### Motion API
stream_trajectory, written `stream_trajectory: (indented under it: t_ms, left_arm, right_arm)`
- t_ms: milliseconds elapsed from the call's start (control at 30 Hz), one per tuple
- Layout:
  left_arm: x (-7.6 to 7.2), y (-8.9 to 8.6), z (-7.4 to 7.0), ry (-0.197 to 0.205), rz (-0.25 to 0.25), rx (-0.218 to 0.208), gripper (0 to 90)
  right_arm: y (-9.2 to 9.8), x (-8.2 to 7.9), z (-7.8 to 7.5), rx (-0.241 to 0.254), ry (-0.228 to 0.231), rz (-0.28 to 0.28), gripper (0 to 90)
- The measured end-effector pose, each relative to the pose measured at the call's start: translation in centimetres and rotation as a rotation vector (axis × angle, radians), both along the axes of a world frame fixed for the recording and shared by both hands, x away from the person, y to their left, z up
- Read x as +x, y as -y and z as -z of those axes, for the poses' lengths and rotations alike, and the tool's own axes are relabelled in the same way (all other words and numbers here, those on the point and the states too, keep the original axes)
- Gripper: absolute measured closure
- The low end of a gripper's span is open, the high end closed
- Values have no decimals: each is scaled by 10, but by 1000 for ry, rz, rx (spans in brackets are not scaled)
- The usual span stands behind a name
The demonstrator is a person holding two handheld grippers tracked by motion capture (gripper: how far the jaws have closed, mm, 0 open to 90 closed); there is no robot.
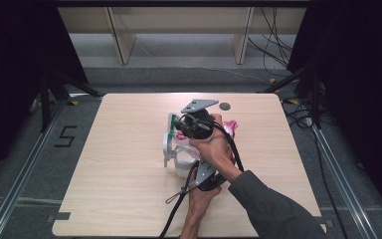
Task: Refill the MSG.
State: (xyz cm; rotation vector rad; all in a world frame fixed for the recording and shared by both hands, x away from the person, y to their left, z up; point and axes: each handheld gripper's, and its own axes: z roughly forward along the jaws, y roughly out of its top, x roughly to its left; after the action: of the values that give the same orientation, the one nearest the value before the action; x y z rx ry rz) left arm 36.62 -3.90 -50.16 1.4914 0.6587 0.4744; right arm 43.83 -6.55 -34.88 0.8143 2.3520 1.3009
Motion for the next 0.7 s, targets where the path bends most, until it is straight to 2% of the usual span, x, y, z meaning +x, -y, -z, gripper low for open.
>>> stream_trajectory:
  t_ms: [67,100,133,167,300,400,500,533,633,667,700]
  left_arm:
    - [0,0,0,1,0,-2,746]
    - [0,0,0,1,-1,-3,746]
    - [0,1,0,1,-1,-6,746]
    - [0,1,0,0,0,-8,746]
    - [0,1,0,1,-1,-5,745]
    - [0,0,0,2,-1,-6,745]
    - [1,0,0,1,-1,-4,744]
    - [1,1,1,0,-2,-5,744]
    - [0,0,0,2,-3,-1,743]
    - [0,0,0,1,-4,1,743]
    - [0,0,0,2,-3,0,744]
  right_arm:
    - [0,0,-1,-1,-24,-10,900]
    - [0,0,-1,-4,-20,-13,900]
    - [0,-1,-1,-6,-27,1,900]
    - [0,0,0,-7,-15,2,900]
    - [0,0,0,-25,-13,0,900]
    - [-1,-1,0,-14,-22,5,900]
    - [-2,0,1,-19,-4,1,900]
    - [-2,-1,1,-31,-26,8,900]
    - [-4,1,3,-27,-7,1,900]
    - [-3,0,2,-25,-29,0,900]
    - [-3,0,2,-22,-20,3,900]
